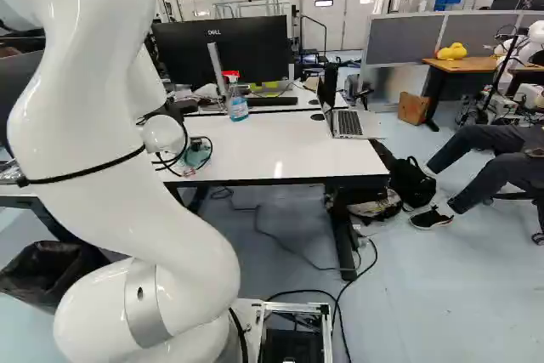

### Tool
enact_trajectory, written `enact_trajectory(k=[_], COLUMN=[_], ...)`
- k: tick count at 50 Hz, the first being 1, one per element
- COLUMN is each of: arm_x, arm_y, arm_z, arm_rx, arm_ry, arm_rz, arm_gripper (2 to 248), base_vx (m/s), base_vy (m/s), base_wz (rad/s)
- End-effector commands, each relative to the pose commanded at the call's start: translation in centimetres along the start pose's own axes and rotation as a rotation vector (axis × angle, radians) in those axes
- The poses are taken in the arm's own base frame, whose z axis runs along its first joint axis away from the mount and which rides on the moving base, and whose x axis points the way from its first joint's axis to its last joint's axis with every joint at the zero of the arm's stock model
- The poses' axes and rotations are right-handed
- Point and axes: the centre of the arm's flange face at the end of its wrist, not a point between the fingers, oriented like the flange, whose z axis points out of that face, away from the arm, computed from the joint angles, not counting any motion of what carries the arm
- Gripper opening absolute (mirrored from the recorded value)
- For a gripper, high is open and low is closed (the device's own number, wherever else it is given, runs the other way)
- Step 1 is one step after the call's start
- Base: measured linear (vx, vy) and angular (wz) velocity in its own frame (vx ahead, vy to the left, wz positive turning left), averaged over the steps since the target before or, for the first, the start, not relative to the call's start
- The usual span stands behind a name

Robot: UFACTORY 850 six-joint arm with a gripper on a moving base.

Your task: Clean the table with the green towel

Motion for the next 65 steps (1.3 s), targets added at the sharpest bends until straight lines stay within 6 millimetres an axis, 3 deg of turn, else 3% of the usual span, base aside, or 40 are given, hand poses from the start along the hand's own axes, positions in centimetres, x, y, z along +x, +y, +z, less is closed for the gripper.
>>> enact_trajectory(k=[14,32,65], arm_x=[0.7,1.4,-1.7], arm_y=[-0.4,-2.8,-5.1], arm_z=[1.0,2.0,-2.3], arm_rx=[0.006,0.045,0.090], arm_ry=[0.005,0.010,-0.009], arm_rz=[-0.005,-0.035,-0.072], arm_gripper=[51,51,51], base_vx=[0.000,0.000,0.000], base_vy=[0.000,0.000,0.000], base_wz=[0.000,0.000,0.000])
